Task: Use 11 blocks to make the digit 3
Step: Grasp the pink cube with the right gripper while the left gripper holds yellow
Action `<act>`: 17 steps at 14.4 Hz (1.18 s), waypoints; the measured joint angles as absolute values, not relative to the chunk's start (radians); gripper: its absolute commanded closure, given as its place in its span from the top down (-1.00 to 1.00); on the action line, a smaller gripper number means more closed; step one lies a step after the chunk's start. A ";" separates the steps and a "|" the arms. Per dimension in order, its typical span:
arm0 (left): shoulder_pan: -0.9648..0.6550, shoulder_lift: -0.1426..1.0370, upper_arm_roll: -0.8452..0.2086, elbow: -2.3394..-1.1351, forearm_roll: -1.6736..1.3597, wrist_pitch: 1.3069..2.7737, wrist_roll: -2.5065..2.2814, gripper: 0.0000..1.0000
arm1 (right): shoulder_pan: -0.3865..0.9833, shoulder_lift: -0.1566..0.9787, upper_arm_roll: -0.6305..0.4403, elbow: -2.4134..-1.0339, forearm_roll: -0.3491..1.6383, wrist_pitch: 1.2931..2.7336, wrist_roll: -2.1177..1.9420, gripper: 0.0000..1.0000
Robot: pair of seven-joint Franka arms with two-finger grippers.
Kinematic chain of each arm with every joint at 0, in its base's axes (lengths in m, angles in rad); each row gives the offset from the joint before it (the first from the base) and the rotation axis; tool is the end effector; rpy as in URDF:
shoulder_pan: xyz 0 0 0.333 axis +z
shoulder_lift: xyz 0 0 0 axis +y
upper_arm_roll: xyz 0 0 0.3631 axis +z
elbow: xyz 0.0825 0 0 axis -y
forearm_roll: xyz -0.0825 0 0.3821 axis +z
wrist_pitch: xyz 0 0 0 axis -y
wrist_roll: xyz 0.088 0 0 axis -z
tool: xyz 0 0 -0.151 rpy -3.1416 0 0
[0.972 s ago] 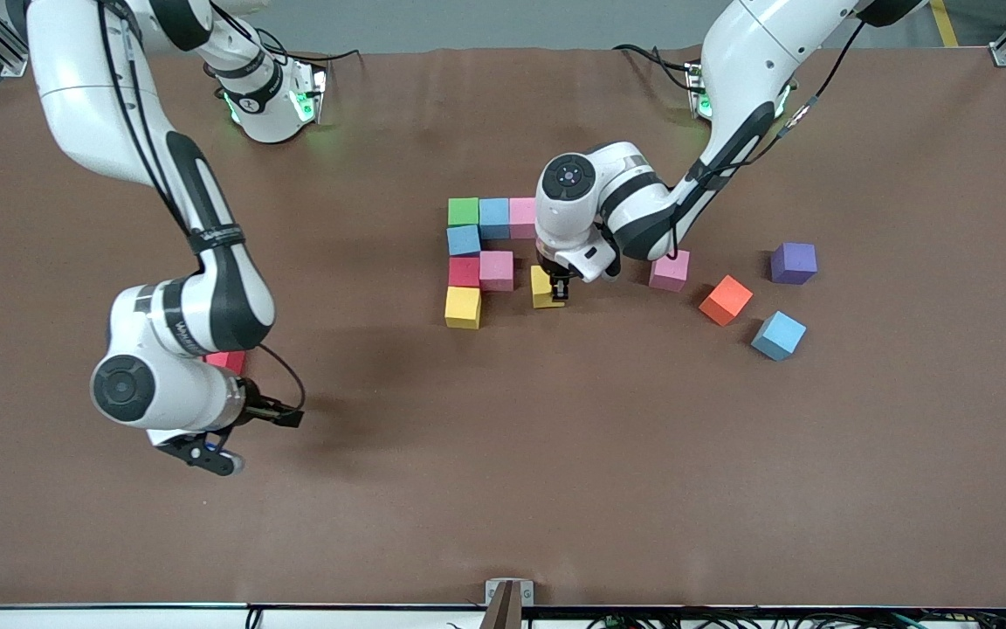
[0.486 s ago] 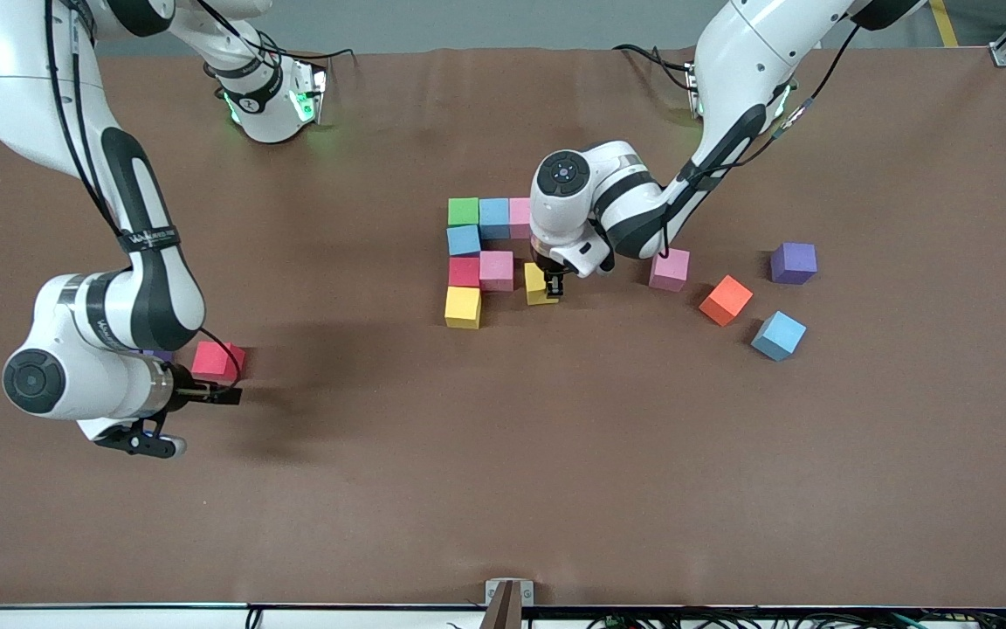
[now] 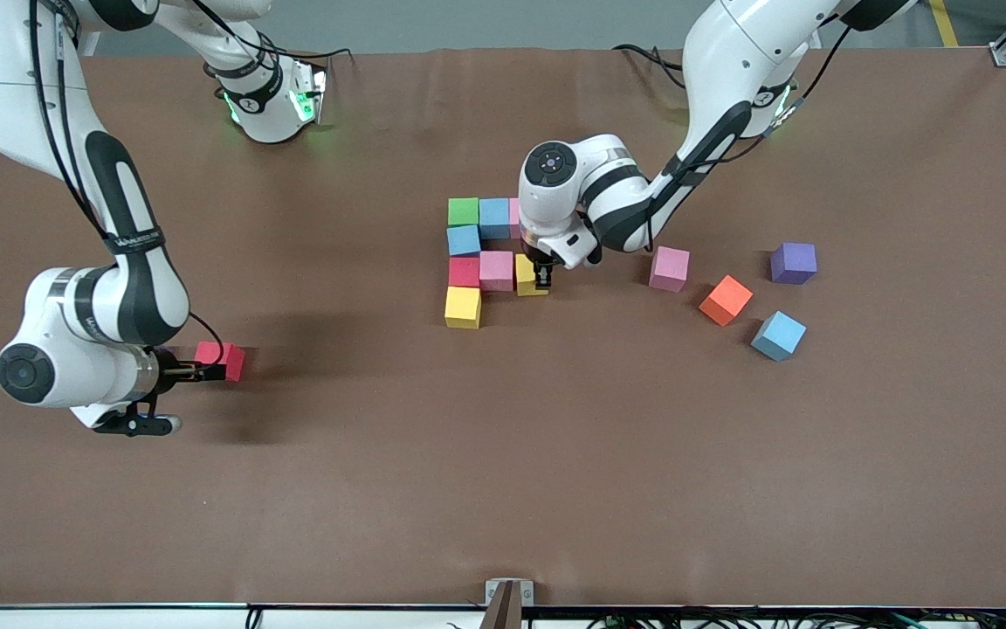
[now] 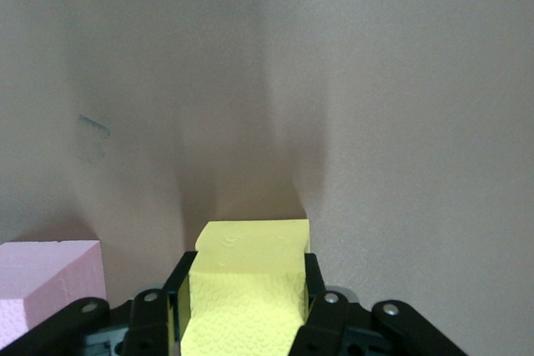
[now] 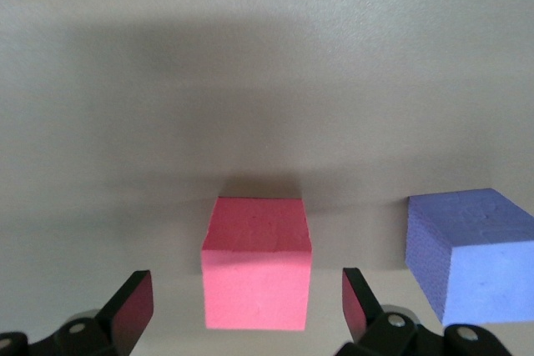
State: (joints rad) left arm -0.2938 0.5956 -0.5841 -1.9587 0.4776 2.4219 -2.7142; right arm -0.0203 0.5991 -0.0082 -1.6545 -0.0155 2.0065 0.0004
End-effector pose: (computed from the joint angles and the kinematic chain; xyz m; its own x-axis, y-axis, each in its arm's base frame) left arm 0.4275 -0.4703 0.2082 0.0202 0.9998 -0.0094 0.9998 -0.0202 0.0000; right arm 0.6695 -0.0201 0.2413 0.9694 -0.0212 -0.2446 -0.0177 -0.9997 0.0168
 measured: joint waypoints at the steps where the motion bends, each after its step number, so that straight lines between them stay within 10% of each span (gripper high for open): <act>1: -0.294 0.596 -0.584 -1.958 0.478 2.422 -2.714 -0.69 | -0.020 0.599 -0.001 -1.675 -0.026 2.026 -0.011 1.00; 13: -0.306 0.618 -0.584 -1.929 0.478 2.423 -2.715 -0.66 | -0.024 0.599 0.004 -1.771 -0.037 2.152 -0.107 1.00; 15: -0.309 0.620 -0.584 -1.926 0.478 2.423 -2.715 -0.35 | -0.024 0.599 0.004 -1.787 -0.037 2.164 -0.107 0.84; 17: -0.311 0.621 -0.584 -1.924 0.478 2.423 -2.715 0.48 | -0.024 0.599 0.004 -1.790 -0.037 2.166 -0.107 0.42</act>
State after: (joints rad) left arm -0.3107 0.6215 -0.5841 -1.9236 0.4775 2.4228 -2.7150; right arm -0.0243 0.5990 0.0037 -1.7901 -0.0374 2.1656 -0.1070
